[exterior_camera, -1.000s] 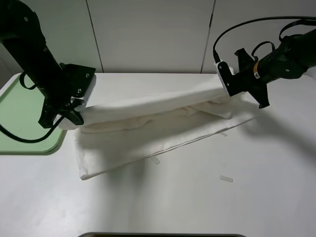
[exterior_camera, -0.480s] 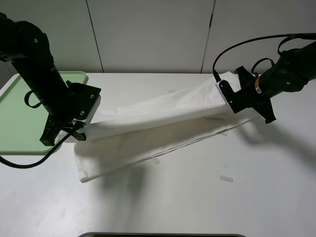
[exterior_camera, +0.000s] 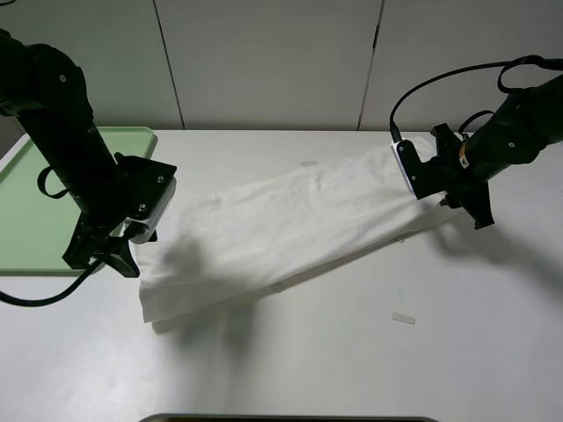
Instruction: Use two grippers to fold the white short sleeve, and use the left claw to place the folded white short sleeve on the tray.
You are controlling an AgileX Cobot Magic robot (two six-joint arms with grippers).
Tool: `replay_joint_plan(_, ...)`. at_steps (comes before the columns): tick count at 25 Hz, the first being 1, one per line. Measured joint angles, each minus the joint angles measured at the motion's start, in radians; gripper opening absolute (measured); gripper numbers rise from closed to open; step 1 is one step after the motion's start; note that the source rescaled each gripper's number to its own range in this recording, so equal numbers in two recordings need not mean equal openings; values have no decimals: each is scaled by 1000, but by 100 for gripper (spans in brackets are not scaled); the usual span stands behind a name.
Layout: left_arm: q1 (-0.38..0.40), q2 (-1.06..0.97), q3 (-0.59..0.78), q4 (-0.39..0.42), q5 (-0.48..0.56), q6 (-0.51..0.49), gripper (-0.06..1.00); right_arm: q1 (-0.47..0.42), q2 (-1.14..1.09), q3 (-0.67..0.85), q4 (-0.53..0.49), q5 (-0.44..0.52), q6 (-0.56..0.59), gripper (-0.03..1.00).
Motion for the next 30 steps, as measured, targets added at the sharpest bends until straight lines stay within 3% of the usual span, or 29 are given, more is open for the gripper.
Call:
replay_joint_plan(1,0,0,0,-8,-5,0,54,-1,0,0,7,0,0,40)
replay_joint_plan(2,0,0,0,-11,-11,0,59,-1,0,0,14,0,0,53)
replay_joint_plan(3,0,0,0,-12,-18,0,61,-2,0,0,36,-11,0,74)
replay_joint_plan(6,0,0,0,-12,-57,-1,63,-2,0,0,75,-57,0,91)
replay_joint_plan(11,0,-1,0,-12,-193,-64,63,-2,-26,1,84,-118,1,96)
replay_joint_plan(16,0,-55,0,-12,-419,-293,63,-2,-104,1,88,-178,58,96)
replay_joint_plan(23,0,-139,0,-12,-467,-349,63,-2,-242,1,96,-251,213,96)
replay_joint_plan(30,0,-395,0,-12,-481,-374,63,-2,-426,1,105,-258,401,97)
